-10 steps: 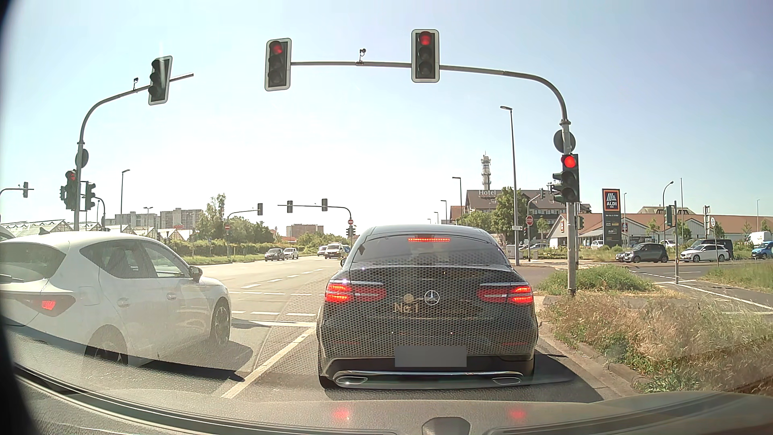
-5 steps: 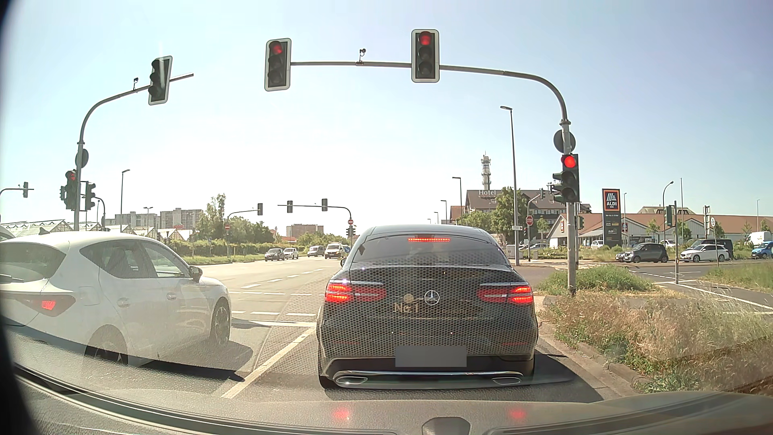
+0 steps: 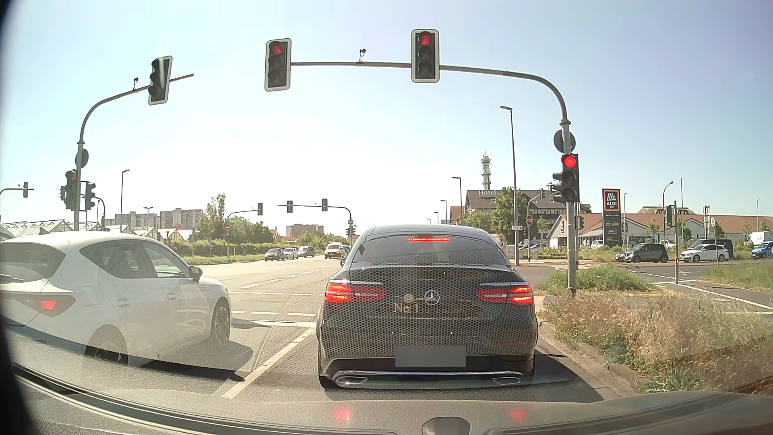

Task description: Follow the waypoints while adhering to traffic rules and regulations

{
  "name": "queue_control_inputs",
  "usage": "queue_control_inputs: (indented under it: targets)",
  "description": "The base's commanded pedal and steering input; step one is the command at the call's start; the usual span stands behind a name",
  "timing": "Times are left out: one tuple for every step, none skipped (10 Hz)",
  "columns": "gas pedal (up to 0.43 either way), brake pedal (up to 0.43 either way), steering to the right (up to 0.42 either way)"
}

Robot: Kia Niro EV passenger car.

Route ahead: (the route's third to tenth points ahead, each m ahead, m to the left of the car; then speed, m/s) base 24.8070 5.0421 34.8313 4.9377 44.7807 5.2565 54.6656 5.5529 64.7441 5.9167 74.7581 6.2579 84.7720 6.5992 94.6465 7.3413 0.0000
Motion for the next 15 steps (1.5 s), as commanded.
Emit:
queue_control_inputs:
  targets:
    - [0.0,0.25,0.0]
    - [0.0,0.25,0.0]
    - [0.0,0.25,-0.001]
    - [0.0,0.25,-0.001]
    - [0.0,0.25,0.0]
    - [0.0,0.25,-0.001]
    - [0.0,0.25,-0.001]
    - [0.0,0.25,0.0]
    - [0.0,0.25,0.0]
    - [0.0,0.25,-0.001]
    - [0.0,0.25,0.0]
    - [0.0,0.25,0.0]
    - [0.0,0.25,0.0]
    - [0.0,0.25,0.0]
    - [0.0,0.25,-0.001]
